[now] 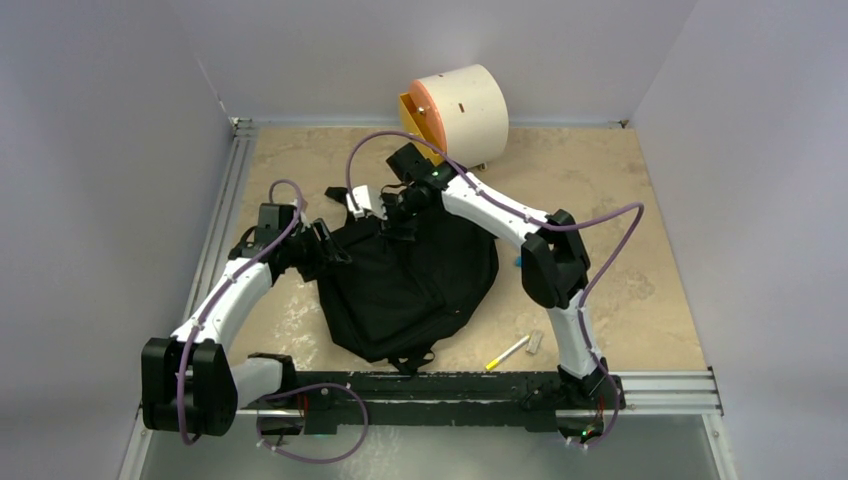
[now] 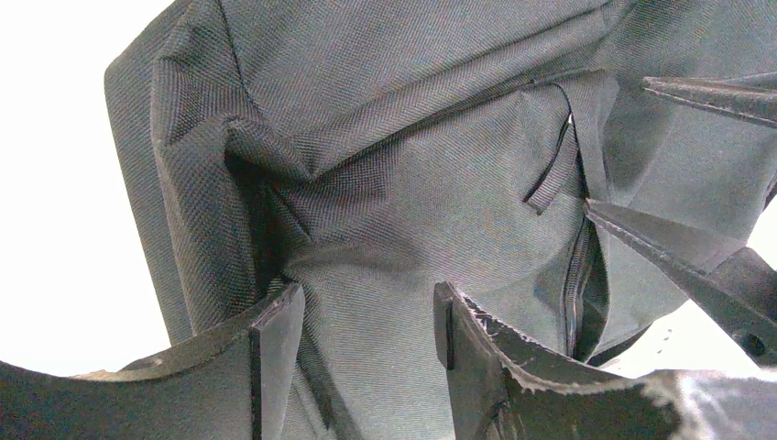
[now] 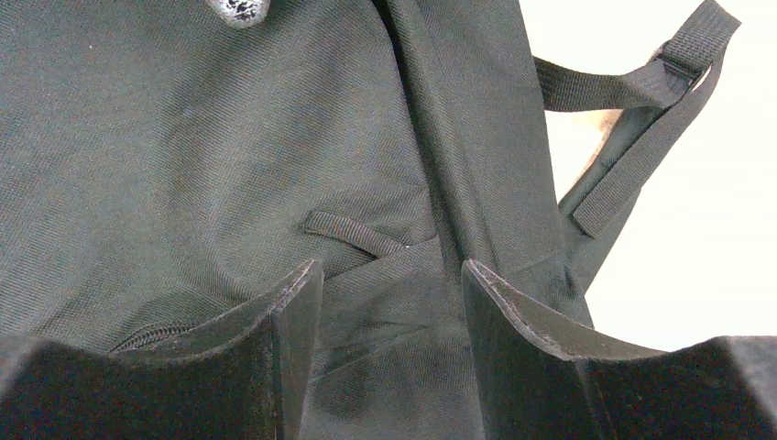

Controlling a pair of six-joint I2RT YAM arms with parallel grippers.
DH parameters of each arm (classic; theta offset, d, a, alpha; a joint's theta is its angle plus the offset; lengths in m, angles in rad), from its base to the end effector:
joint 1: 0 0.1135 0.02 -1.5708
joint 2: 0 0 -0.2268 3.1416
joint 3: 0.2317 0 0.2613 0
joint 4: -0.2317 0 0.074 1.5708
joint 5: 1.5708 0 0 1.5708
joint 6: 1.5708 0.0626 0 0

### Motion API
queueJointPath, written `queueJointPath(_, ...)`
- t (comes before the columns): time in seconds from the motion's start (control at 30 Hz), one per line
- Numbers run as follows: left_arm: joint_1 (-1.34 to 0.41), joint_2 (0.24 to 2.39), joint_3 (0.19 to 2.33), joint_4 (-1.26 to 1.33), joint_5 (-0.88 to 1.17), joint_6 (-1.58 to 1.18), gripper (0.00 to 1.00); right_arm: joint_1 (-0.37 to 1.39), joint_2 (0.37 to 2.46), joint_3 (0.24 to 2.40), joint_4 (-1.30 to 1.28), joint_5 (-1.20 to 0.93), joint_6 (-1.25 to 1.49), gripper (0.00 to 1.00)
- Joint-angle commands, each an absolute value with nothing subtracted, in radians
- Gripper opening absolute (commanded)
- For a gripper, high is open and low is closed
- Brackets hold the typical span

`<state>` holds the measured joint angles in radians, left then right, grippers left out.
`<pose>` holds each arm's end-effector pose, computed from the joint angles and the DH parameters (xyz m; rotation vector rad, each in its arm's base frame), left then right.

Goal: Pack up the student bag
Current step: Unzip the student bag at the center of the board.

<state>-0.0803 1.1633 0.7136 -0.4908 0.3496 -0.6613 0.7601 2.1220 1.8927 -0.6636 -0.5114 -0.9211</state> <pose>0.2609 -0.0425 0.1579 -0.5974 2.5176 -0.7304 0.3273 0.3534 0.2072 -1.9156 1.4212 0.5516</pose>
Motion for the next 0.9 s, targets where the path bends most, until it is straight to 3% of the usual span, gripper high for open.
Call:
queueJointPath(0.0, -0.075, 1.158, 0.743, -0.471, 0.38, -0.652, 0.54, 0.776, 2.117, 1.935, -0.678, -0.492, -0.94, 0.6)
queueJointPath(0.53, -0.075, 1.138, 0.72, -0.447, 0.401, -0.652, 0.54, 0.801, 2.196, 1.945, -0.718, -0.461, -0.95, 0.52)
queueJointPath(0.7, -0.075, 1.137, 0.714, -0.441, 0.409, -0.658, 0.54, 0.802, 2.195, 1.921, -0.692, -0.467, -0.938, 0.43)
queueJointPath(0.87, -0.075, 1.138, 0.718, -0.443, 0.409, -0.655, 0.54, 0.802, 2.165, 1.884, -0.616, -0.469, -0.911, 0.24)
